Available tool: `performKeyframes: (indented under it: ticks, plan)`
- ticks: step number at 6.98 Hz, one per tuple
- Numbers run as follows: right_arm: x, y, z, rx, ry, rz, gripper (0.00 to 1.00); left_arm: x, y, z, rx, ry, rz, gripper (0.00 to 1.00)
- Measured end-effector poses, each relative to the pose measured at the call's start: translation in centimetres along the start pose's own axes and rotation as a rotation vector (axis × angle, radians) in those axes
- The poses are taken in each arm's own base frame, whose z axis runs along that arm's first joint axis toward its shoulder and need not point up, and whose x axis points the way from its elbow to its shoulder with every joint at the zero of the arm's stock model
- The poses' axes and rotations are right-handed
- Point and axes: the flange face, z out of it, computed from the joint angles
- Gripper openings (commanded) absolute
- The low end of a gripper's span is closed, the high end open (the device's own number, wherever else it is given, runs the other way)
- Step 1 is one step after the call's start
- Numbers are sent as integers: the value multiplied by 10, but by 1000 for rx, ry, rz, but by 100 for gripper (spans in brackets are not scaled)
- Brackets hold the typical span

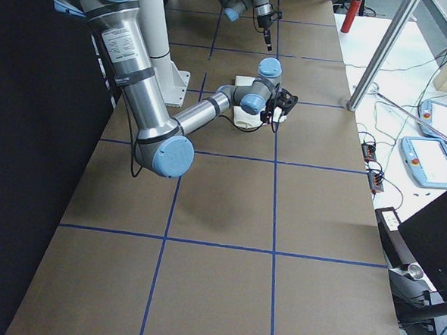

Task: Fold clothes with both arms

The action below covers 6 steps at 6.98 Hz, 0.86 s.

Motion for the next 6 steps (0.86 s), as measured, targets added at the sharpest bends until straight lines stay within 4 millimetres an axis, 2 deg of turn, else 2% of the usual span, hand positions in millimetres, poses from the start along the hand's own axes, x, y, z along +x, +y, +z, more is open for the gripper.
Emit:
performKeyframes:
  ticks: [1,2,4,5,6]
  plan:
    - [51,-24,-18,16,32,-105,100,-41,-1,-41,-3,-53,91,0]
    - [99,-54,-41,17,62,-205,100,-92,-11,-81,-12,-96,173,0]
    - [198,-134,-104,15,117,-375,100,-187,-38,-148,-40,-226,279,0]
    - [236,-170,-137,3,161,-455,100,-224,-60,-178,-77,-314,321,0]
    - [266,-198,-167,-22,210,-530,100,-255,-87,-209,-129,-384,333,8]
